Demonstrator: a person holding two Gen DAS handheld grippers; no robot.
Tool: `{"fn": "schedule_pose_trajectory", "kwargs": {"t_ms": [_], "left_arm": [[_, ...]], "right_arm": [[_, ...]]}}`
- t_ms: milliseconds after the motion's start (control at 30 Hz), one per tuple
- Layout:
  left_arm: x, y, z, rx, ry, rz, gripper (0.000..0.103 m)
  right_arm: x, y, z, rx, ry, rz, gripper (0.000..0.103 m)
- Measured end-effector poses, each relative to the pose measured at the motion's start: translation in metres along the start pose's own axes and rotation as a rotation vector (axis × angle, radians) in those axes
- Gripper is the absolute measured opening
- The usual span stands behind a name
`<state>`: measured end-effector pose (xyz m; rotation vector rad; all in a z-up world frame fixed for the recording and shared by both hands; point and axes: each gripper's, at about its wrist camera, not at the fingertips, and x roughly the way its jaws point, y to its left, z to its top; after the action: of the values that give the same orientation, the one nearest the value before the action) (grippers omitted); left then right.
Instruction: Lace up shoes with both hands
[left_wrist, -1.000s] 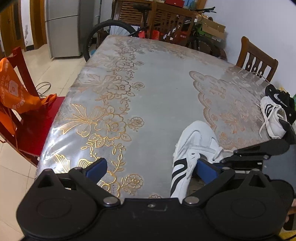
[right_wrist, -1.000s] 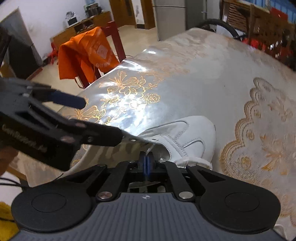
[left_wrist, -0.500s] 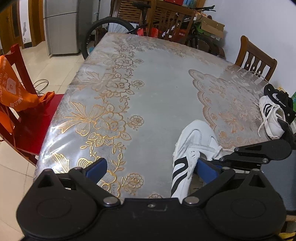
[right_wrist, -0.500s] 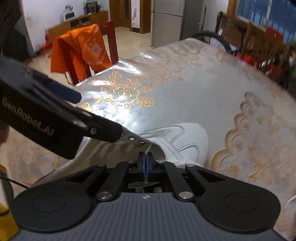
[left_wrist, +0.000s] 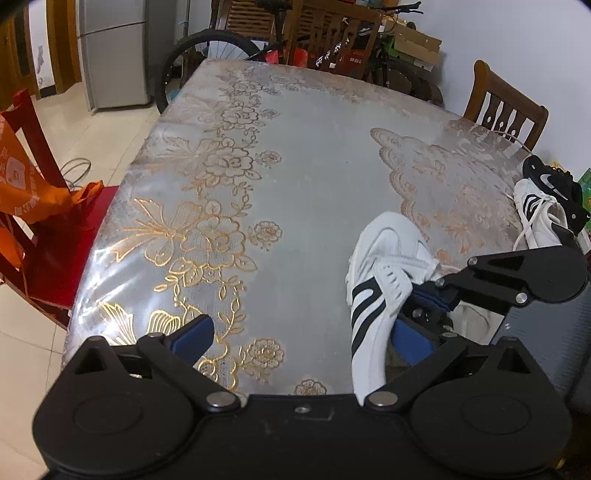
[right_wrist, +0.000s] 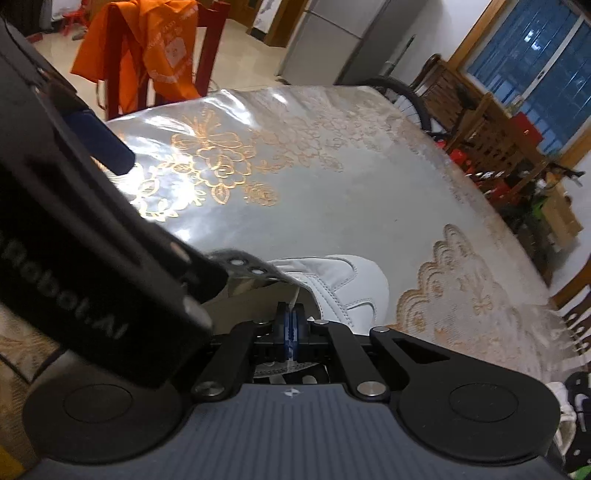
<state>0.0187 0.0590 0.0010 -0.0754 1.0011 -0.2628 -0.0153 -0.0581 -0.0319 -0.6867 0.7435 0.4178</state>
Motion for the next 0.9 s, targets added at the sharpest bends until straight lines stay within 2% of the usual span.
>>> {"fn": "schedule_pose_trajectory", "kwargs": {"t_ms": [100, 233, 433, 567, 733, 800, 900], "left_arm": [[0.002, 0.003, 0.001, -0.017, 0.006, -0.027, 0.102], [0.005, 0.004, 0.0, -0.01, 0.021, -0.026, 0.102], [0.009, 0.004, -0.002, -0.006, 0.037, -0.029, 0.102], [0.001, 0.002, 0.002, 0.012, -0.011, -0.036, 0.102], [0.007, -0.01, 0.009, 0.094, -0.004, -0.037, 0.102], [0.008, -0.016, 0.011, 0.129, -0.002, -0.033, 0.102], [0.013, -0.032, 0.01, 0.216, 0.0, -0.034, 0.102]], "right_arm": [[-0.001, 0.005, -0.007, -0.05, -0.056, -0.069, 0.0], [-0.007, 0.003, -0.015, -0.06, -0.119, -0.097, 0.0], [0.003, -0.015, -0.009, 0.022, -0.096, -0.026, 0.0], [0.005, -0.026, -0.006, 0.065, -0.091, 0.02, 0.001], [0.003, -0.034, -0.013, 0.116, -0.065, 0.122, 0.003], [-0.005, -0.031, -0.022, 0.096, -0.07, 0.16, 0.003], [-0.018, -0.03, -0.039, 0.152, -0.082, 0.221, 0.003]]}}
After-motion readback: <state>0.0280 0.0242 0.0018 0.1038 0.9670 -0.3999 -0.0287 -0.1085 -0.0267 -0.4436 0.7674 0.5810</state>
